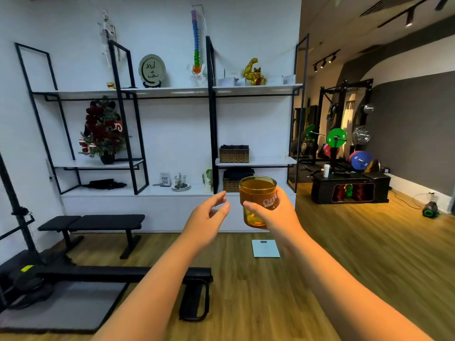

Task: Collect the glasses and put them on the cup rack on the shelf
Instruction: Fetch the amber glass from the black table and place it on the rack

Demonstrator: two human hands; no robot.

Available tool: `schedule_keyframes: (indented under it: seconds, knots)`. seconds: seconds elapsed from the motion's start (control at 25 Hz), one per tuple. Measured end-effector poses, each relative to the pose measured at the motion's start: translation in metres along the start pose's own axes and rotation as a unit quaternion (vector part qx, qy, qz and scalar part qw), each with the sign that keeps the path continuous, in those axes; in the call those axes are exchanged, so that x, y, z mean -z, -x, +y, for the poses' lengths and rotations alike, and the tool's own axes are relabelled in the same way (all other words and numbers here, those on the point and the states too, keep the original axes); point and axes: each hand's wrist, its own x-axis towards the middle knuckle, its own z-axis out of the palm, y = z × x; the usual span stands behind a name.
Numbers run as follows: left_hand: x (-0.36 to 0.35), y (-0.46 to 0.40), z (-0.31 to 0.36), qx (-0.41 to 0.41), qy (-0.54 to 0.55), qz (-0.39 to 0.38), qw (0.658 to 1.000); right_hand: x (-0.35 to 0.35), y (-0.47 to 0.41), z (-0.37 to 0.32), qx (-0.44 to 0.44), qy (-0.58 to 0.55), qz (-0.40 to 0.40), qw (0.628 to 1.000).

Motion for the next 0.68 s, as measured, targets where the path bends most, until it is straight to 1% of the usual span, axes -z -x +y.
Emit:
schedule_keyframes:
  seconds: [0.16,0.36,0.68]
  knots:
    - [-0.023,-0.089,-0.022,0.012,0.011,0.015,1.000,0.017,-0.095,0.026,0.005,0.012,-0.013,1.000]
    - [-0.045,-0.177,-0.055,0.011,0.001,0.019,1.000,0.024,-0.189,0.063,0.010,0.010,-0.004,1.000]
    - [-0.059,-0.348,-0.135,-0.001,-0.005,0.005,1.000,-0.006,-0.348,0.141,-0.004,0.004,0.007,1.000]
